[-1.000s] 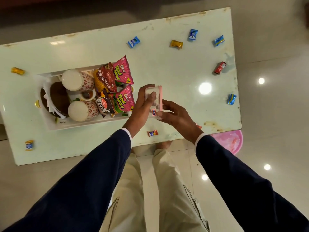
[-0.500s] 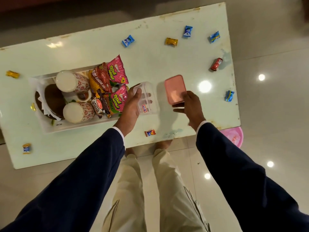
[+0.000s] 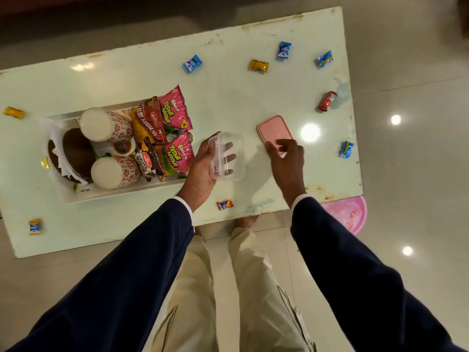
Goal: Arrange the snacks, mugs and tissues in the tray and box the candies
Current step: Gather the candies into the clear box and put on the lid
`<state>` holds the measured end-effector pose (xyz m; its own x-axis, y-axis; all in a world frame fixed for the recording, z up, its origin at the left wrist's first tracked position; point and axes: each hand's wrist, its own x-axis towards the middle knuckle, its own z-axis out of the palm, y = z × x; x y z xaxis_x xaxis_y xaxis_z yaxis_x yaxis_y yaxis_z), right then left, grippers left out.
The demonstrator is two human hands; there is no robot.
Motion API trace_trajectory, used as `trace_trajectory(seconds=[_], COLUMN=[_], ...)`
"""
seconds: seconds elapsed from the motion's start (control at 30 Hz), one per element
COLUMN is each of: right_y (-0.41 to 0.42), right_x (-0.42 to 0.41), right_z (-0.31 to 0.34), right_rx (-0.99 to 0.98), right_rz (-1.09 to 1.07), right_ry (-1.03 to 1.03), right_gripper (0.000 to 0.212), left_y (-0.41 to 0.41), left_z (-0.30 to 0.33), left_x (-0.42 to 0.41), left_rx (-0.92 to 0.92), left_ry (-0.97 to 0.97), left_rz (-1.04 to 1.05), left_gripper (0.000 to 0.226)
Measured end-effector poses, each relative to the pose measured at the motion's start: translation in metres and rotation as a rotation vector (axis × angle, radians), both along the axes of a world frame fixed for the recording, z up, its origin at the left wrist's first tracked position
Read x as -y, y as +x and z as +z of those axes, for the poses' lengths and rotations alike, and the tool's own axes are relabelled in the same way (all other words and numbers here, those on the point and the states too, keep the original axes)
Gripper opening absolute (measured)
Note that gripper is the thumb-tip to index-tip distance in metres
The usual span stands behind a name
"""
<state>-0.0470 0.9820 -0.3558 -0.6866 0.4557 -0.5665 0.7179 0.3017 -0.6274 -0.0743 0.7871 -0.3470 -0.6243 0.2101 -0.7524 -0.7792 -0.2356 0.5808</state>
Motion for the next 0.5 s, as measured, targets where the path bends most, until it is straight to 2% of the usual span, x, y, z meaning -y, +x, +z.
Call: trace_trajectory(seconds=[0.1,0.17,0.27,0.37,0.43,0.5], right_y=[0.007,0.006,-0.005,-0.019,-0.028,-0.035], right_x=[0.025,0.033,0.034,0.036,0.041,0.047], right_z=[0.014,0.012,0.004,-0.005,-0.011,-0.018], right_rx=[0.025,0.023,-0.015,-0.059,-0.054,-0.022], right_rz=[0.224,0.228,0.140,0.137,0.159,0.213], right_ry=[-0.359,-0.439,-0.368,-0.224,-0.155,-0.109], right_gripper=[0.038,0.029,0.030,0.032,0.034,0.035], left_y=[-0.001,-0.003,-0.007,-0.010,-0.012,-0.015], left_z=[0.002,0.003,0.001,-0.003,-0.007,-0.012], left_x=[-0.004,-0.003,0.001,0.010,0.013,0.011], left_rx=[0.026,0.031,-0.044,-0.225,-0.276,-0.228], left_ry=[0.024,-0.009,-0.264,-0.538,-0.576,-0.566], left_rz=[0.030,0.026,-0.074,-0.210,-0.268,-0.327], left_gripper=[0.051,0.049,0.041,0.041,0.041,0.045])
